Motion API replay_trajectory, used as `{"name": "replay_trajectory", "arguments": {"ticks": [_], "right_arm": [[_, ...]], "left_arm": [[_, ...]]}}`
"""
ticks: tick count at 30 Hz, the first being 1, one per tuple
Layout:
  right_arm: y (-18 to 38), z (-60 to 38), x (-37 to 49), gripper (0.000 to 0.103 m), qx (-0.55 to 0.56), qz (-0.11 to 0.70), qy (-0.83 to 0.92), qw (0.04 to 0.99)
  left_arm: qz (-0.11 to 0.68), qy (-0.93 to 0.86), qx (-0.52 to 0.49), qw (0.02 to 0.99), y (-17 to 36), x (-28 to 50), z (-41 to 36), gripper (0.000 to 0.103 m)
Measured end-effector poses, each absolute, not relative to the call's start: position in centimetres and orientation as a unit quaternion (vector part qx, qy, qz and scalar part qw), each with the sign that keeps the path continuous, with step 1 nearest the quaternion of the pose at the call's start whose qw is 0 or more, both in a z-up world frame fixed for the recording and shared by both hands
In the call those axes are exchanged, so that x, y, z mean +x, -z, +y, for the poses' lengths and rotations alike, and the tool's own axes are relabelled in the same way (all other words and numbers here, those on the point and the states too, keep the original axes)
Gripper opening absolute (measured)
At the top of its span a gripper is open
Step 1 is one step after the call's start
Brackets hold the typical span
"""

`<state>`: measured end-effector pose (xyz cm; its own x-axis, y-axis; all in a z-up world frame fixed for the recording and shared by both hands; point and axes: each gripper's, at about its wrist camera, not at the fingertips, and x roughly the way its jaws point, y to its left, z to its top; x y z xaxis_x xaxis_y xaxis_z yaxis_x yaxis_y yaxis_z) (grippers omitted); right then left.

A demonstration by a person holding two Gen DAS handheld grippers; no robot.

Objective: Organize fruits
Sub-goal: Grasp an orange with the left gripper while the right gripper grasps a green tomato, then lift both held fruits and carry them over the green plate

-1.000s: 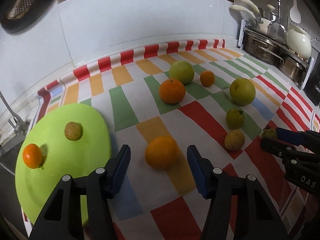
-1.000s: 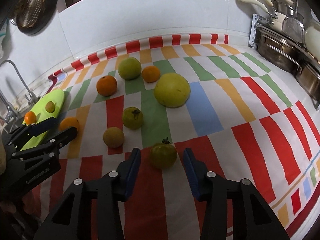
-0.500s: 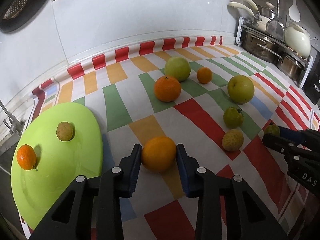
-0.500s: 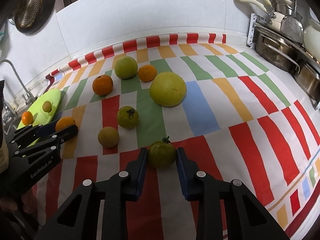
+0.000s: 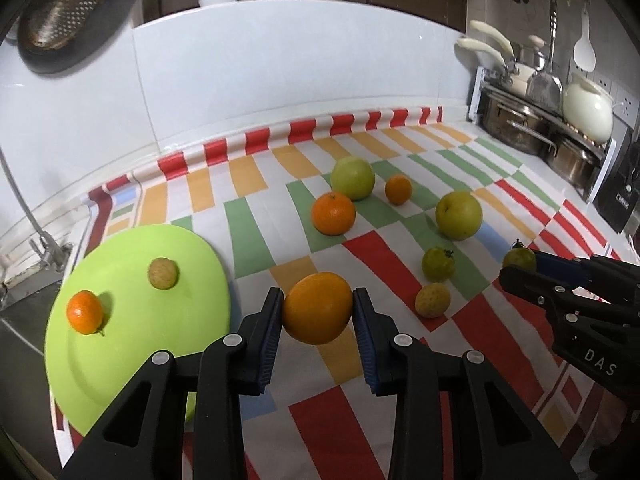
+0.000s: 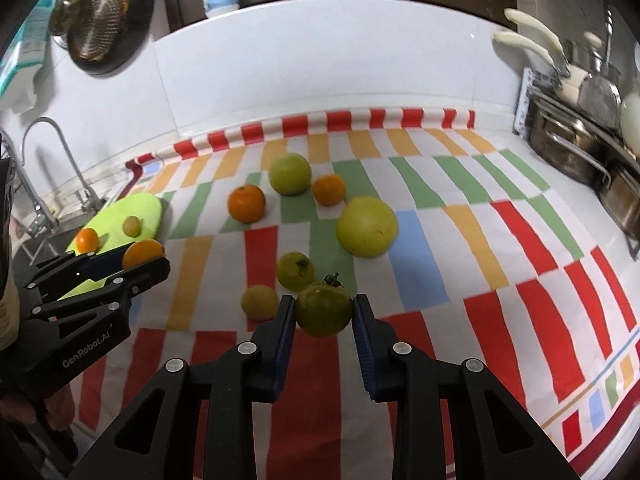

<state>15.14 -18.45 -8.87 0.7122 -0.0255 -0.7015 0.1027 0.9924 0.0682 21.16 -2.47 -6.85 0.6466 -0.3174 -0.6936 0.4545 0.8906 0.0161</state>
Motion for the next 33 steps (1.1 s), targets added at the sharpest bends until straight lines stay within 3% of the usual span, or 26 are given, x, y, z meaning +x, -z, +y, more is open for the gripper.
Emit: {"name": "replay_trajectory", "arguments": {"ticks": [33], "right_arm": [[2.8, -6.5, 17.8, 0.03, -0.032, 0.299, -0.216, 0.929]], "left_arm": [[0.299, 0.037, 0.02, 0.953, 1.9, 16.6, 9.4, 0.035]]}}
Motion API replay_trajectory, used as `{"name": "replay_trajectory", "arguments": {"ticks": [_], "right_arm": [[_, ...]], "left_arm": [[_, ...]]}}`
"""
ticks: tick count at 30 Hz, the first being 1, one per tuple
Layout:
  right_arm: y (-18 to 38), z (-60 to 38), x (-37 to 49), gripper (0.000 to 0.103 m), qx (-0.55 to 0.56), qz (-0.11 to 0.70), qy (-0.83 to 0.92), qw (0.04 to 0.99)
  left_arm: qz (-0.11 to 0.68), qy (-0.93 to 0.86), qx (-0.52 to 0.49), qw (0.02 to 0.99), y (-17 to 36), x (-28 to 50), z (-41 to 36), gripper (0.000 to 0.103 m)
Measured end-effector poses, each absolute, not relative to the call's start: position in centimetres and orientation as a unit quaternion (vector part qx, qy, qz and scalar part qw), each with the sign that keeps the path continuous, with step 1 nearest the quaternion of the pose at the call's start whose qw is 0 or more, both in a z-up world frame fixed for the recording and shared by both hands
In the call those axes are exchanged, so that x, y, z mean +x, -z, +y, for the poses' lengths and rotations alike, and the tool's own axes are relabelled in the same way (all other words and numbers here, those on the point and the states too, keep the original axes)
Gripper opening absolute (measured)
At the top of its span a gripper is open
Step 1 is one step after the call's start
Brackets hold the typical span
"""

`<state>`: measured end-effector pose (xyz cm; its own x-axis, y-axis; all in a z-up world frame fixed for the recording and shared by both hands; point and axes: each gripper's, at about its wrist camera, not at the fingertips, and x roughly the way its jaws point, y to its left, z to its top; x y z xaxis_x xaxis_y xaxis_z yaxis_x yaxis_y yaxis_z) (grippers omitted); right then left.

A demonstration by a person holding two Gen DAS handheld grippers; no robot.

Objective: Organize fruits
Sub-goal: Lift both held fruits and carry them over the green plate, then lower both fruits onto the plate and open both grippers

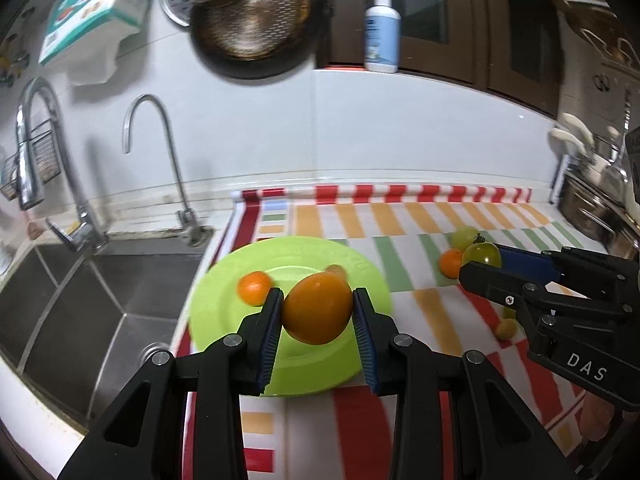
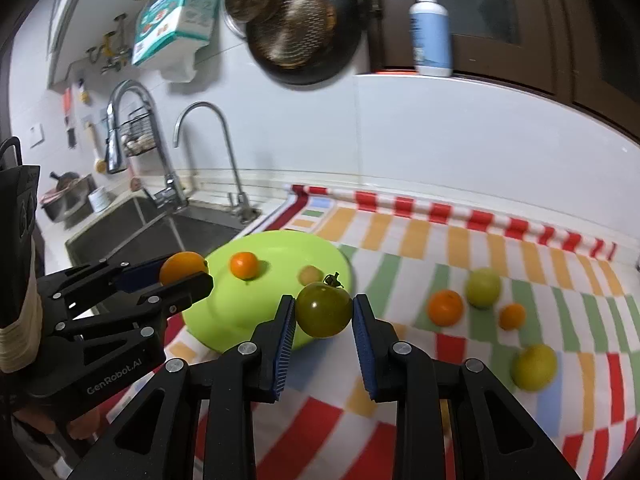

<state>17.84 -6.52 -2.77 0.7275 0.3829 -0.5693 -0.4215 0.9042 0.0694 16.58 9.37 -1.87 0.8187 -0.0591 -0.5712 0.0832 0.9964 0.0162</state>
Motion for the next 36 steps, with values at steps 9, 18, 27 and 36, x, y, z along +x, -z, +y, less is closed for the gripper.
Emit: {"name": "replay_trajectory", "arguments": {"ticks": [9, 18, 27, 36], "right_arm": [[4.2, -2.6, 20.8, 0.03, -0.051, 0.319, -0.265, 0.909], [7.4, -0.5, 24.4, 0.03, -0.058, 0.361, -0.279, 0.888], [10.0, 0.5, 27.0, 0.03, -0.052, 0.39, -0.281, 0.875], [10.4, 0.2, 28.0, 0.037, -0.045, 0.395, -0.268, 0.878]], "left_arm": [[0.317, 0.002, 0.009, 0.948, 3.4, 18.0, 11.9, 0.035], [0.355, -0.005, 0.006, 0.935, 6.6, 21.1, 13.2, 0.035], [0.381, -0.003, 0.004, 0.925, 8.6, 23.4, 13.6, 0.035], [0.378, -0.012, 0.006, 0.926, 8.5, 24.0, 13.7, 0.05]]}}
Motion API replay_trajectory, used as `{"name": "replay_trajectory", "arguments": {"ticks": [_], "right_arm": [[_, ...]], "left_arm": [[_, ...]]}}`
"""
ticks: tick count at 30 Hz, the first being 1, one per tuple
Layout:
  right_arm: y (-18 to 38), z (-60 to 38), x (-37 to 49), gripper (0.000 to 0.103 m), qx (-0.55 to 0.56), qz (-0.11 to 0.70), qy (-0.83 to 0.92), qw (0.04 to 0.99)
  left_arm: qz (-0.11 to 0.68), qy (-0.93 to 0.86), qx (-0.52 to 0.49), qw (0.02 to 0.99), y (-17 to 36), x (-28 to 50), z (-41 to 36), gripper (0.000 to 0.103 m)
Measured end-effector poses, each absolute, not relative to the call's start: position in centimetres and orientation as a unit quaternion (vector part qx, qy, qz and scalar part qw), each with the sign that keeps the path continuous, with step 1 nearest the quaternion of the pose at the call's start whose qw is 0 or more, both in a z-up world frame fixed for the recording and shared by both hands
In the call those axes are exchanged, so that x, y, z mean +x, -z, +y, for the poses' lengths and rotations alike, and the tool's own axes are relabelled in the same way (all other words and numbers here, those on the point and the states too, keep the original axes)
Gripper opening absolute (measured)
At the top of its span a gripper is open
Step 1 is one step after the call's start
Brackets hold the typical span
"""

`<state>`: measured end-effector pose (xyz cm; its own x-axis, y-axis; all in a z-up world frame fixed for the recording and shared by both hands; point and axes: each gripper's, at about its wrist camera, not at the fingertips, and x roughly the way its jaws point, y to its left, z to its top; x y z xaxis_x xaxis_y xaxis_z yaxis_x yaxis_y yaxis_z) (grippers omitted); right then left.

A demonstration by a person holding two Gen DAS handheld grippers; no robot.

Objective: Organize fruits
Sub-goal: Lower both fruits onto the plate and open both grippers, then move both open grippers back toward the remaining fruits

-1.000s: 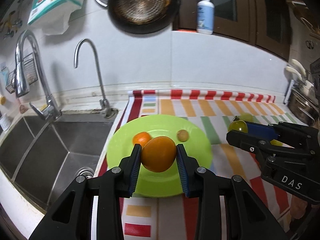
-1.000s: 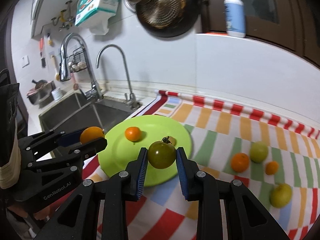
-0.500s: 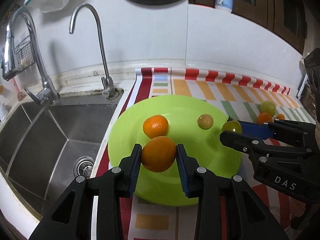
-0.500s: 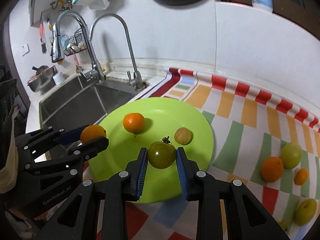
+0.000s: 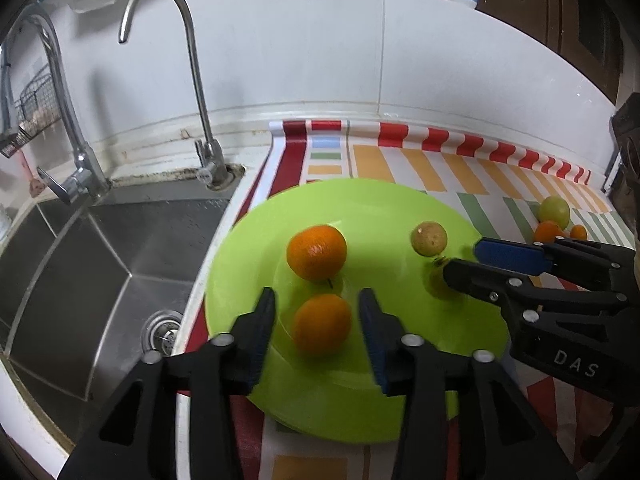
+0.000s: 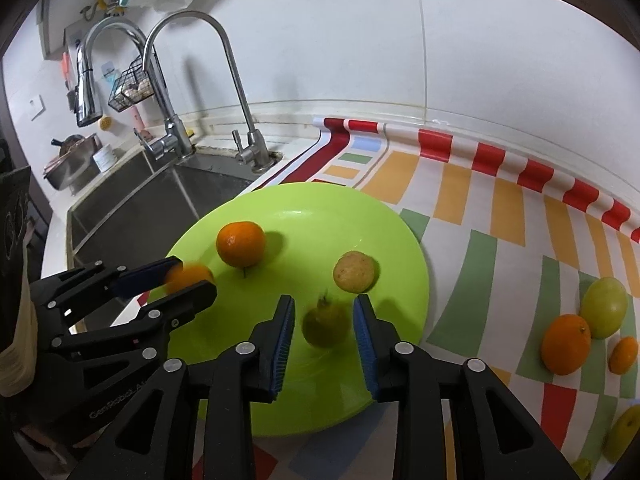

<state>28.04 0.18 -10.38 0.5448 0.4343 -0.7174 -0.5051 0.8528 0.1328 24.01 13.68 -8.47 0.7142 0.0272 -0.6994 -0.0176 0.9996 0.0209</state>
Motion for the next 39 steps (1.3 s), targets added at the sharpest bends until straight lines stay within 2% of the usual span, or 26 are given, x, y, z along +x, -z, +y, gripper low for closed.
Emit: {"name": "replay_trajectory", "arguments": {"ticks": [1, 9, 11, 13, 19, 22, 27, 29, 39], "right_arm": [[10.3, 0.1, 28.0, 0.039, -0.043, 0.394, -0.266, 0.879], [8.8, -1.4, 26.8, 0.039, -0.034, 0.376, -0.252, 0.891], [8.3, -2.0, 26.3, 0.042, -0.028, 0.372, -0.247, 0.894], [7.8, -2.5, 25.8, 0.044, -0.026, 0.368, -0.243, 0.897], [6.1, -4.6, 23.9, 0.044, -0.016, 0.348, -0.226, 0.91], [5.4, -5.6, 22.9, 0.052, -0.012, 0.338, -0.214, 0.916], [4.3, -7.6, 21.2, 0.053, -0.005, 0.319, -0.194, 0.928], [3.9, -8.6, 20.4, 0.058, -0.002, 0.314, -0.183, 0.932], [2.7, -13.0, 17.3, 0.059, -0.001, 0.296, -0.136, 0.946]], "left_arm": [[0.375, -0.014, 0.007, 0.927, 8.3, 23.9, 13.7, 0.052], [0.358, -0.017, 0.008, 0.934, 6.7, 22.6, 13.1, 0.057], [0.352, -0.016, 0.006, 0.936, 6.2, 22.2, 12.8, 0.059], [0.346, -0.018, 0.007, 0.938, 5.7, 21.8, 12.4, 0.064], [0.324, -0.013, 0.016, 0.946, 4.2, 20.4, 11.1, 0.073], [0.315, -0.006, 0.018, 0.949, 3.4, 19.6, 10.3, 0.077], [0.294, 0.006, 0.023, 0.955, 2.0, 18.2, 8.8, 0.085], [0.289, 0.013, 0.026, 0.957, 1.6, 17.8, 8.1, 0.087], [0.276, 0.05, 0.043, 0.959, 0.9, 16.1, 4.2, 0.09]]}}
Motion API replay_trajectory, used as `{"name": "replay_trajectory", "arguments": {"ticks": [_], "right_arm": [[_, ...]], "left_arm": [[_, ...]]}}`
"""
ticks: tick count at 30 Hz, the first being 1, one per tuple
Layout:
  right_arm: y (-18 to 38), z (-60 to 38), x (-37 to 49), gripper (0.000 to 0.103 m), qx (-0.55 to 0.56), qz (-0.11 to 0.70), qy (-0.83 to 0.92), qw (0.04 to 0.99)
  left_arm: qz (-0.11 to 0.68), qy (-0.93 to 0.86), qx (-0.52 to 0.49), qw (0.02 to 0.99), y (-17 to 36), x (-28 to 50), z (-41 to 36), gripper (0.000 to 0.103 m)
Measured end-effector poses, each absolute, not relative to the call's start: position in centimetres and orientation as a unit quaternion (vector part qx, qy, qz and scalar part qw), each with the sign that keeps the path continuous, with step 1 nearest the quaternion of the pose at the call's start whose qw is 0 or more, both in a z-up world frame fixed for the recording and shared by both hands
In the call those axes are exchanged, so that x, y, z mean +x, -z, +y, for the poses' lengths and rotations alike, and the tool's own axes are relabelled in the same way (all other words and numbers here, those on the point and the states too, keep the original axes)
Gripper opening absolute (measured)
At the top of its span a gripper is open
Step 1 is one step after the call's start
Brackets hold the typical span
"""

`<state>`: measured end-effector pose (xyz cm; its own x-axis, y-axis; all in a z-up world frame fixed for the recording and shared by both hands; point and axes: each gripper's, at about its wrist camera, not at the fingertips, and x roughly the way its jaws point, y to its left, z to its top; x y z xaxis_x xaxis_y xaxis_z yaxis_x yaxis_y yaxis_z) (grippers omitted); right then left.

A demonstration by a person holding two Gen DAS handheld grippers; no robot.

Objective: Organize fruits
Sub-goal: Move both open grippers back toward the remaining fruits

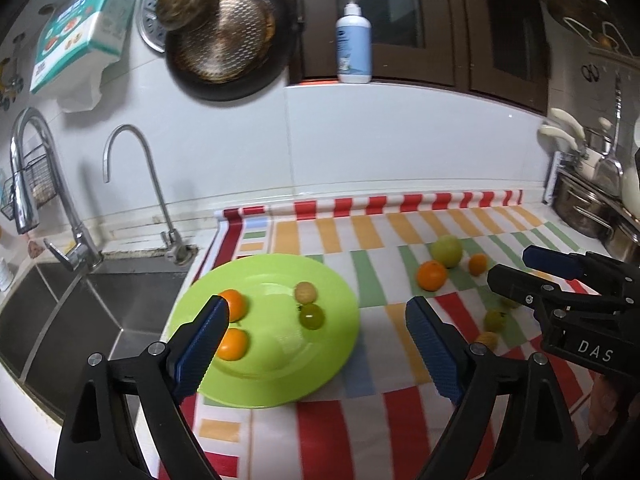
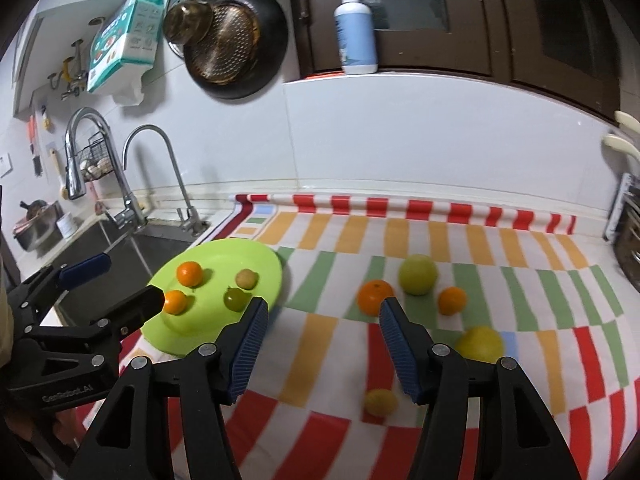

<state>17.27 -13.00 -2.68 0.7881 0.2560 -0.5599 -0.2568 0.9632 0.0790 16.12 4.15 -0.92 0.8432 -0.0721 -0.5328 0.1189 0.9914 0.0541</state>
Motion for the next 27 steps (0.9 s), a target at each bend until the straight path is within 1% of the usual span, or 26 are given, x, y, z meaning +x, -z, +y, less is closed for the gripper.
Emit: {"name": "replay_trajectory", "arguments": {"ticks": [9, 18, 21, 26, 27], "right_arm": [[2.5, -16.6, 15.7, 0.059, -0.009, 0.289, -0.115, 0.95], [3.4, -19.4, 15.9, 0.059, -0.025, 0.298, -0.122, 0.946], [4.1, -20.3, 16.5, 0.059, -0.025, 0.311, -0.134, 0.941], [6.0, -21.3, 17.6, 0.058, -0.042, 0.335, -0.159, 0.928], [6.3, -21.4, 17.7, 0.057, -0.045, 0.339, -0.163, 0.926]], "left_arm": [[0.264, 0.077, 0.059, 0.96, 0.9, 15.2, 0.6, 0.09], [0.265, 0.123, 0.08, 0.953, 2.5, 15.4, -3.7, 0.089], [0.27, 0.14, 0.095, 0.948, 3.4, 15.7, -5.5, 0.086], [0.297, 0.161, 0.11, 0.935, 5.2, 16.4, -7.7, 0.073], [0.304, 0.167, 0.114, 0.931, 5.6, 16.6, -8.0, 0.069]]}}
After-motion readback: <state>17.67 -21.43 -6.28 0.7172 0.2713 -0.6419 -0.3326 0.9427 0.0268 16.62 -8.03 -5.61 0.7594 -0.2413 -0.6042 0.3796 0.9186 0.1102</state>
